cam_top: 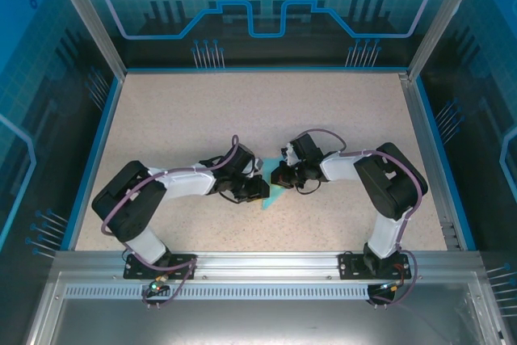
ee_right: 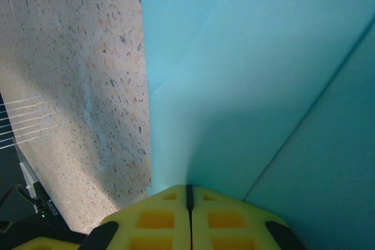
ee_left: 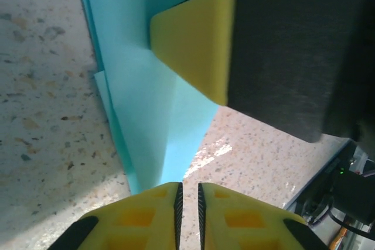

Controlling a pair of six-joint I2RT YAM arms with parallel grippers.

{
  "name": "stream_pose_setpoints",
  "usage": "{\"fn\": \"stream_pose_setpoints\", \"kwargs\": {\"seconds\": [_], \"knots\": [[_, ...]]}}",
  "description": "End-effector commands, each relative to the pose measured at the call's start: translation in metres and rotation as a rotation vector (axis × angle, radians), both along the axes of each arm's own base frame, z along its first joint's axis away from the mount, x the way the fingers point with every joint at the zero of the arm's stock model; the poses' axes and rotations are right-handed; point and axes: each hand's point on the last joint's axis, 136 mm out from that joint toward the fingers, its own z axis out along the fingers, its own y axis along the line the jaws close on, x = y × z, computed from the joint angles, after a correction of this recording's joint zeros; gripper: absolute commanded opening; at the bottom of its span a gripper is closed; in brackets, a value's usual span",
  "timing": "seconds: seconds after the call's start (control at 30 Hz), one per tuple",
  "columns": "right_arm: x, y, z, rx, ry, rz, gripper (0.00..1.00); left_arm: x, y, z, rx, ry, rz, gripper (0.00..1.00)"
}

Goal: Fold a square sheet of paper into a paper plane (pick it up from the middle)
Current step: Fourth fold the wing at the center of the table.

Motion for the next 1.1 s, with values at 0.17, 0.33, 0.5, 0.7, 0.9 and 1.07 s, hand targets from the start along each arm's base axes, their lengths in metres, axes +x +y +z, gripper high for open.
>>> {"fn": "stream_pose_setpoints", "kwargs": {"seconds": [0.17,0.33,0.5,0.7,0.9,1.07], "knots": [[-0.035,-0.043,-0.064,-0.244,0.154,-0.045,0.06,-0.007,-0.004,-0.013,-0.015,0.037,-0.009,0.16],[-0.035,-0.044,-0.065,-0.247,0.157,-0.049,0.05,-0.016,-0.001,-0.02,-0.027,0.073,-0.003,0.17],[-0.037,-0.046,-0.067,-0.255,0.162,-0.049,0.05,-0.022,0.001,-0.025,-0.026,0.094,0.003,0.17],[-0.038,-0.046,-0.069,-0.259,0.167,-0.05,0.06,-0.029,0.005,-0.031,-0.019,0.114,0.004,0.17],[-0.039,-0.048,-0.071,-0.269,0.174,-0.055,0.05,-0.041,0.01,-0.039,0.021,0.132,-0.017,0.16],[-0.04,-0.051,-0.071,-0.283,0.179,-0.061,0.05,-0.053,0.013,-0.044,0.047,0.149,-0.037,0.13]]}}
